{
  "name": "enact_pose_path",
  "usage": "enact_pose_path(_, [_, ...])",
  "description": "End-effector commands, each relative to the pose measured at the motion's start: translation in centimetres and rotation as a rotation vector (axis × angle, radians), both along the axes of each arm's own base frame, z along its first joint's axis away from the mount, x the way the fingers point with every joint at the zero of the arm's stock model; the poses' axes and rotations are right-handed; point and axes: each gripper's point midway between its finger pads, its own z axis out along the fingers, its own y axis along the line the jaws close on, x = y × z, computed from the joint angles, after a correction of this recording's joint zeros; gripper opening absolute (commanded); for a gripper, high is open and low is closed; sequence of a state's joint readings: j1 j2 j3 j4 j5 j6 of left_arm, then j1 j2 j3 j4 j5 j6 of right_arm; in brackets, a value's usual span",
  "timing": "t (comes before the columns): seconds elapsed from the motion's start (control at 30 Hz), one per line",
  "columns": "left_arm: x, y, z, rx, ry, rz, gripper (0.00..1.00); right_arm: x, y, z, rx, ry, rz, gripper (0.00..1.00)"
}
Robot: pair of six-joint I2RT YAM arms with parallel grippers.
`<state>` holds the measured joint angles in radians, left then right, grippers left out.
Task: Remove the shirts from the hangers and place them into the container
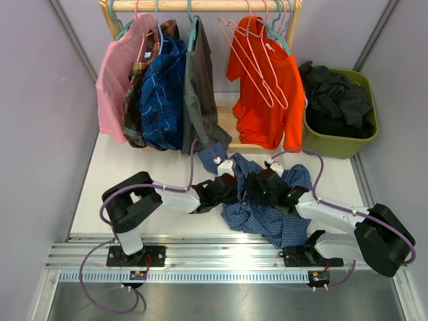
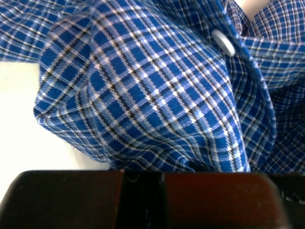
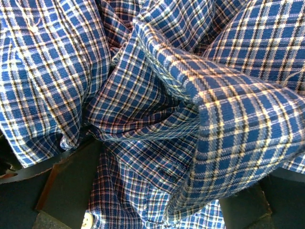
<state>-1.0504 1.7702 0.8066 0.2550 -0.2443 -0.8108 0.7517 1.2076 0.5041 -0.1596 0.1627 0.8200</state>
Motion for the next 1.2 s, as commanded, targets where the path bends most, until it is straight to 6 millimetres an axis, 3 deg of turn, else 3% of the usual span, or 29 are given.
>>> enact_pose_path(0.0, [-5.5, -1.7, -0.5, -0.055, 0.121, -0.136, 0.00, 2.5, 2.1, 3.4, 0.083, -0.096, 0.000, 0.99])
enact_pose_path(0.17, [-6.4, -1.7, 0.6, -0.058, 0.102, -0.147, 0.00, 4.4, 2.3, 5.3, 0.111, -0.122, -0.037, 0.99])
enact_pose_path(0.37, [-6.6, -1.7, 1.0, -0.060, 0.091, -0.147, 0.00, 6.2, 4.6, 7.8, 0.238, -0.132, 0.017, 0.99])
enact_pose_path(0.53, [-6.2, -1.4, 1.4, -0.055, 0.074, -0.133, 0.00, 5.7, 6.1, 4.3, 0.194, 0.014, 0.081, 1.00])
enact_pose_path(0.63, [-6.1, -1.3, 1.6, -0.052, 0.065, -0.127, 0.00, 4.8, 5.7, 1.9, 0.136, 0.098, 0.086, 0.94])
enact_pose_path(0.77, [-5.8, -0.9, 1.7, -0.043, 0.051, -0.114, 0.00, 4.0, 3.8, 0.4, 0.040, 0.126, 0.066, 0.69])
enact_pose_path(0.87, [-5.8, -0.8, 1.7, -0.038, 0.047, -0.112, 0.00, 3.9, 2.3, 0.5, -0.018, 0.116, 0.033, 0.22])
enact_pose_path(0.9, [-5.7, -0.8, 1.8, -0.040, 0.047, -0.109, 0.00, 3.7, 1.8, 0.7, -0.038, 0.118, 0.021, 0.00])
enact_pose_path(1.07, [-5.5, -0.3, 2.3, -0.014, 0.032, -0.102, 0.00, 4.6, 0.1, 2.5, -0.106, 0.056, -0.031, 0.00])
enact_pose_path(1.17, [-4.8, 0.9, 5.0, 0.002, -0.026, -0.078, 0.00, 5.3, -1.5, 5.0, -0.165, -0.012, -0.068, 0.00])
